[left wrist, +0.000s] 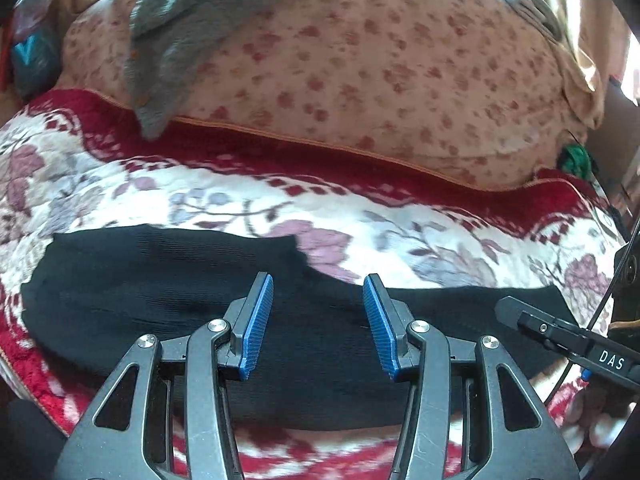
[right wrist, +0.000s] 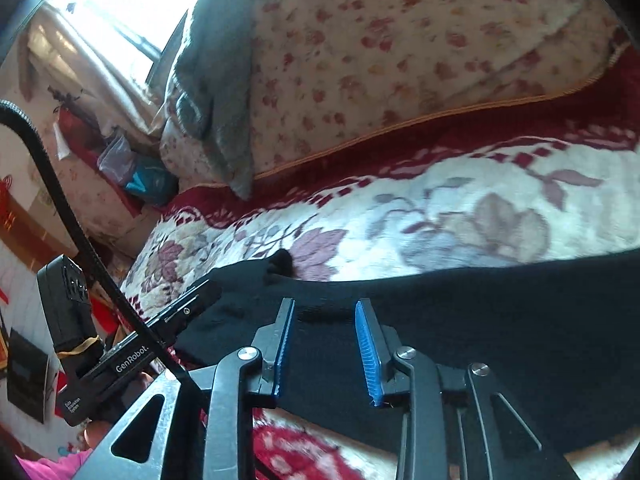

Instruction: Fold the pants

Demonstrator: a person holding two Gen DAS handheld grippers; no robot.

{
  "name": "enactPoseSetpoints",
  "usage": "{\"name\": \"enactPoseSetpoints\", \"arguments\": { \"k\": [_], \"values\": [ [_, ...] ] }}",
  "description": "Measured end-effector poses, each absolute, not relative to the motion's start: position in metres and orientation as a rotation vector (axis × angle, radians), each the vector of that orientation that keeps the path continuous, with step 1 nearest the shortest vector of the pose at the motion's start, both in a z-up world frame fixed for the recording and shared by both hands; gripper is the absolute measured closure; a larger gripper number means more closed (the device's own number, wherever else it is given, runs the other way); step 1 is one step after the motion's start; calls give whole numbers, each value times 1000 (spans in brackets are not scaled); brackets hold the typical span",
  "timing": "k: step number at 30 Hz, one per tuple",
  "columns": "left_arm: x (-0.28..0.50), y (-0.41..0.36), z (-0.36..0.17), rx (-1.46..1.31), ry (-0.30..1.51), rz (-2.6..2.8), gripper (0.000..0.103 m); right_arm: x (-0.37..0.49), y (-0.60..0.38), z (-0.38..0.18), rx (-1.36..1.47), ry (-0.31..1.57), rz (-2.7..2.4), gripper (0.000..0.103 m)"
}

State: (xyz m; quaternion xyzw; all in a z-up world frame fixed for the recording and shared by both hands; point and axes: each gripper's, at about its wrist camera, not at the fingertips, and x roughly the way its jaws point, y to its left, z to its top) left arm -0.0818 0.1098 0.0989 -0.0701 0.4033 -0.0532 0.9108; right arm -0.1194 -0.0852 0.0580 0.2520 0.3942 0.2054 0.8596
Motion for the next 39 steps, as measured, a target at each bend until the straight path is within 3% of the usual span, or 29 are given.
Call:
{"name": "enactPoseSetpoints", "arguments": {
  "k": [23, 39],
  "values": [
    [-51, -31, 91, 37, 885, -348, 56, -231, -261, 32, 736, 761, 55, 61],
    [-31, -59, 79, 61, 921, -395, 56, -231, -277, 15, 803, 783, 51, 59]
  ]
}}
